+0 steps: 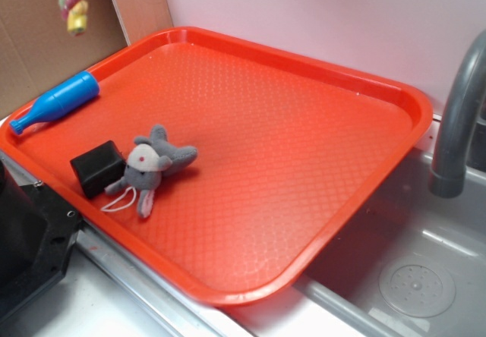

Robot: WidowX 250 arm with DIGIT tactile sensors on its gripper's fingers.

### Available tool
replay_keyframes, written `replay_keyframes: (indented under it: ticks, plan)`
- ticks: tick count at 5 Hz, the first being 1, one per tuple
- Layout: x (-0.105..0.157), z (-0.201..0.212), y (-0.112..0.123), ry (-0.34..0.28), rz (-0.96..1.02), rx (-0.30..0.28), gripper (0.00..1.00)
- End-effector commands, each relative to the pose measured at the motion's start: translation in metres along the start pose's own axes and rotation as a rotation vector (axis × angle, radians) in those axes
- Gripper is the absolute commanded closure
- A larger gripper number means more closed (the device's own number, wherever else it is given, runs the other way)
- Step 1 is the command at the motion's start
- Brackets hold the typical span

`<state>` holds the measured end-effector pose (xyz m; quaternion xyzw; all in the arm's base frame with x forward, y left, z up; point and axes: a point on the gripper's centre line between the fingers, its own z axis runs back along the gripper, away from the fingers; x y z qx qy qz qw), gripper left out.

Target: Grab the multicolored rope.

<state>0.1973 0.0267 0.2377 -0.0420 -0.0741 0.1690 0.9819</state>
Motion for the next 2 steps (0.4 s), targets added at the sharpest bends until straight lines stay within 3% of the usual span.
replay_keyframes:
  ticks: [1,2]
  plan:
    - [0.0031,0.0108,-0.0007,-0.09,-0.009,0.044,1.0]
    - [0.0039,0.0029,-0.006,-0.094,-0.047,0.061,1.0]
